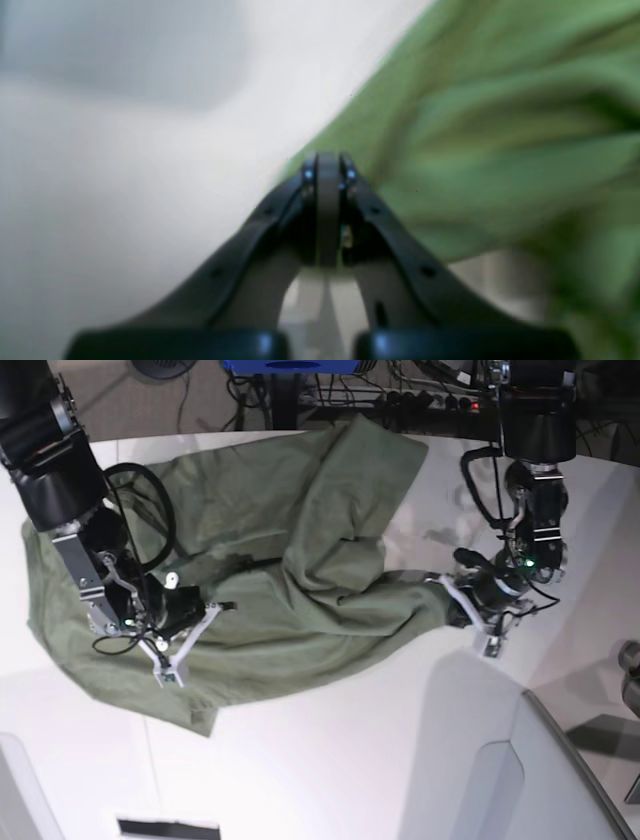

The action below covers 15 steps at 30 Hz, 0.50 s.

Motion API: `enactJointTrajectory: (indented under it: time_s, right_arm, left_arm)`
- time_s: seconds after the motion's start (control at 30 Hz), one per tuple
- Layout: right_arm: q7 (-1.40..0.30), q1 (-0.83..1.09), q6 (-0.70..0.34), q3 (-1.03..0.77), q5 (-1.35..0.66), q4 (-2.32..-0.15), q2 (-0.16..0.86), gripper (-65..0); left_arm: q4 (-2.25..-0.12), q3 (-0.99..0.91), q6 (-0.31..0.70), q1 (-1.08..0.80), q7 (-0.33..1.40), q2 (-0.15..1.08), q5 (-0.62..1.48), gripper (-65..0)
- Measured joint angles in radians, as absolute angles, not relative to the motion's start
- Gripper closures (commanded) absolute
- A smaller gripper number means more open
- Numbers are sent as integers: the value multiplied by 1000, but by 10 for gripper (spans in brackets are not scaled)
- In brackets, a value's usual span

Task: Layout the t-shirt on the table in an organized manner, then fold the t-shirt properly
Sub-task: 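Grasp the shirt edges with both grippers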

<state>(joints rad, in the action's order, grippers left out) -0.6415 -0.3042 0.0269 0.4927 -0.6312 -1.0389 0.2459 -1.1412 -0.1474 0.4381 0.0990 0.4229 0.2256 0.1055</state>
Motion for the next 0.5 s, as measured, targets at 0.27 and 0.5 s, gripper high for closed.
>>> enactJointTrajectory:
  time_s: [0.27,0.5]
  right_arm:
    - [-640,-304,26,497,-632,-1040,241,-9]
    - [-640,-288,27,496,-632,-1041,242,-9]
  left_arm:
    - [-945,-140,448,188,307,200,110,0]
    - [-858,-141,444,217,277,198,112,0]
